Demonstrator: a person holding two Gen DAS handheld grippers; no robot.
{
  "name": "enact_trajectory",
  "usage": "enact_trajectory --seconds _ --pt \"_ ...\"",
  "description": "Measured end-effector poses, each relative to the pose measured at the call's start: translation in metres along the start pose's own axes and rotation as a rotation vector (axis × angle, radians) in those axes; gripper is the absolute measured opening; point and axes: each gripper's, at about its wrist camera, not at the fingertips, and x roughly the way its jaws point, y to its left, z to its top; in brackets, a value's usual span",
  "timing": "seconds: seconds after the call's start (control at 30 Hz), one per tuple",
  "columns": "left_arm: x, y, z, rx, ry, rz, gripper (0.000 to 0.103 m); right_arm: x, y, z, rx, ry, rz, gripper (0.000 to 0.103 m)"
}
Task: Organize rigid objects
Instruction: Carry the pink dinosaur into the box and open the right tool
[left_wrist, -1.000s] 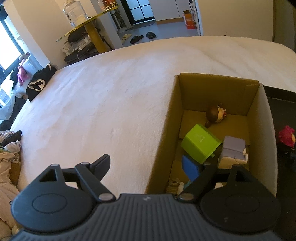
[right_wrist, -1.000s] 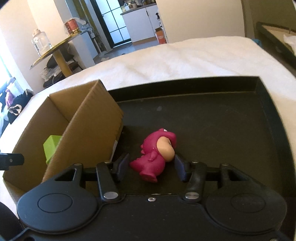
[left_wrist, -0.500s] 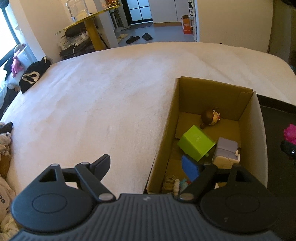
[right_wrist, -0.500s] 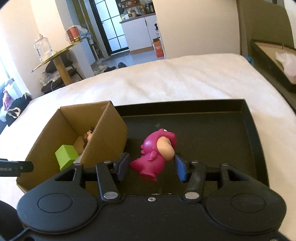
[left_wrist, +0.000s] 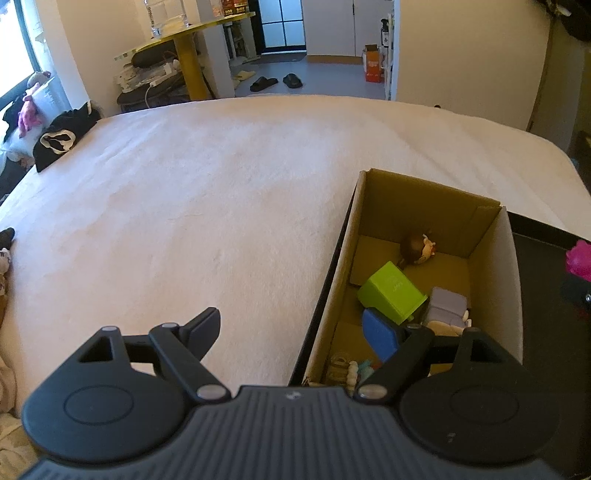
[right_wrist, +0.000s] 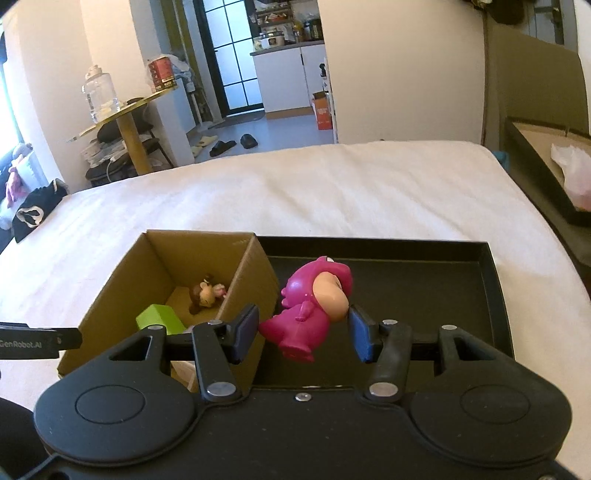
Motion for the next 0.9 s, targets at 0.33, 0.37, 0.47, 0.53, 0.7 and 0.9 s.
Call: enact_trajectory --seconds 0.33,0.37,0.47,0.53,0.7,0.9 --pt "0.004 0.006 -0.004 -0.007 -0.001 -0.07 0.08 -0.003 0.022 0.015 -0.053 -0.014 0.005 0.052" --pt "0.004 0.007 -0.005 -0.012 -0.005 -0.074 0.079 -0.003 0.024 0.016 -0.058 -0.014 0.005 0.052" --pt "0.007 0.013 -0.007 -0.029 -0.005 -0.089 0.074 -0.004 0.031 0.021 -0.071 -0.019 0.008 0.052" --pt "0.011 0.017 -0.008 -0.042 0.009 -0.113 0.07 -0.004 0.036 0.024 -0.086 -0.022 0.008 0.052" --pt "0.018 0.023 -0.012 -0.06 0.028 -0.147 0.06 -0.004 0.049 0.031 -0.111 -0.034 0.01 0.052" --pt "0.026 0.029 -0.016 -0.066 0.043 -0.209 0.032 0.001 0.065 0.034 -0.144 -0.034 0.013 0.052"
